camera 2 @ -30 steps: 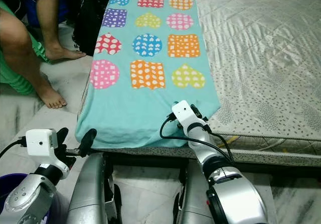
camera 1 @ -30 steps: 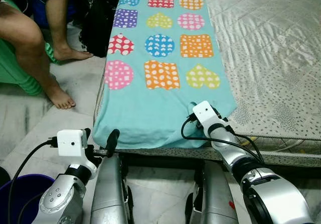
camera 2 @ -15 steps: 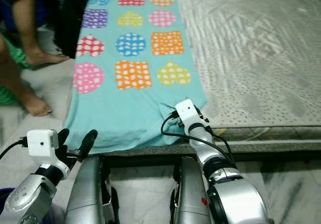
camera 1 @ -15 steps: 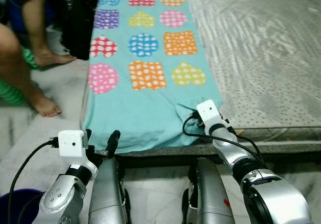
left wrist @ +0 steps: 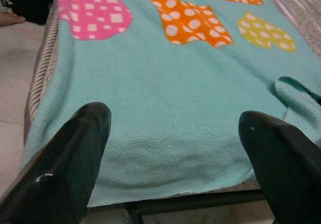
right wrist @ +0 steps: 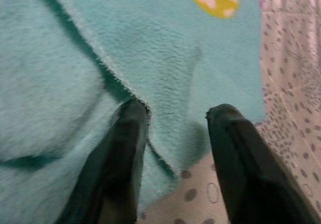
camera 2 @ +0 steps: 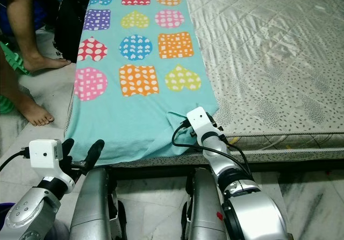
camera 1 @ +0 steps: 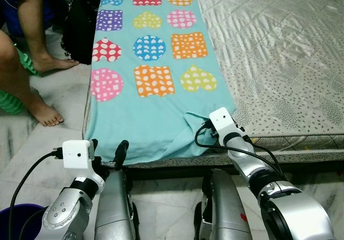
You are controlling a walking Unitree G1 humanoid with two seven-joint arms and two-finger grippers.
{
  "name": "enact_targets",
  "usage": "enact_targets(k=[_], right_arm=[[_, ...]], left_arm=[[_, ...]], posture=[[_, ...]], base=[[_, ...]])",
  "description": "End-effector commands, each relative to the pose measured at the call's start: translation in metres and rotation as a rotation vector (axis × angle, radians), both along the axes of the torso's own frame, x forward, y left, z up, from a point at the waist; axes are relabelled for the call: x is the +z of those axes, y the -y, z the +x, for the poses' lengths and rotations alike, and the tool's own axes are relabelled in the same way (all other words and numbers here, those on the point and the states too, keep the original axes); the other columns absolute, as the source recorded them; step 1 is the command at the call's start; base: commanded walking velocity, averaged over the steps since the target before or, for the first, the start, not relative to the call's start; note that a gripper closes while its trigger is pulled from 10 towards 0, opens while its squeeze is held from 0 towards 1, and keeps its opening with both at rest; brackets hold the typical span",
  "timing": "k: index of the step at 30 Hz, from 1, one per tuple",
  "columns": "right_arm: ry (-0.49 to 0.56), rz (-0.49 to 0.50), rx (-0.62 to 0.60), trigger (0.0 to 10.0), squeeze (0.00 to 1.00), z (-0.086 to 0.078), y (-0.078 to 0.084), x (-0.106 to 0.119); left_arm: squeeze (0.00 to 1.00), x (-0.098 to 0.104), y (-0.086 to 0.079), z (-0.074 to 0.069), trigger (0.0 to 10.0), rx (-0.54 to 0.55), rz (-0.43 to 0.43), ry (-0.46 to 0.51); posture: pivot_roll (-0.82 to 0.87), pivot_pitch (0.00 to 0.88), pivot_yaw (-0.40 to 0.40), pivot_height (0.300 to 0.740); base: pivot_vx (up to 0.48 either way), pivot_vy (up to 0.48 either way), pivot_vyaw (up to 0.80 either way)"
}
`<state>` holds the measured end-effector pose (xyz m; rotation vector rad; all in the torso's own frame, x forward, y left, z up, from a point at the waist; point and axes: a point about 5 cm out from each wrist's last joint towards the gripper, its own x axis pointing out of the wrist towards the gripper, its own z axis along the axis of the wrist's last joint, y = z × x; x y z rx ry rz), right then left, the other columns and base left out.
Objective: Clean up the room
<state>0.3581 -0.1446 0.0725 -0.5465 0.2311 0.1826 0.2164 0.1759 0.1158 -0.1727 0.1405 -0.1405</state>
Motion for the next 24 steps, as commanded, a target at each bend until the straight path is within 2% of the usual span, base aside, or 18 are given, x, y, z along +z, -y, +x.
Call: enact_targets(k=[1,24], right_arm=[[-0.033,-0.012,0.021,0.0,0.00,-0.0062,-0.0002,-0.0095],[-0.017,-0.022,0.032,0.0,0.00,-0.0046,-0.0033,-0.0068]], left_arm=[[0.00,-0.0022,-0.0035,-0.0027,10.0,0.019,0.008,-0.012],[0.00,-0.0024,-0.0054,0.0002,10.0,0.032,0.013,-0.007]], posture=[[0.18,0.239,-0.009,0.545],[0.18,0.232,-0.006,0.545]], base=[[0.000,0.000,0.00],[0.000,0.000,0.00]])
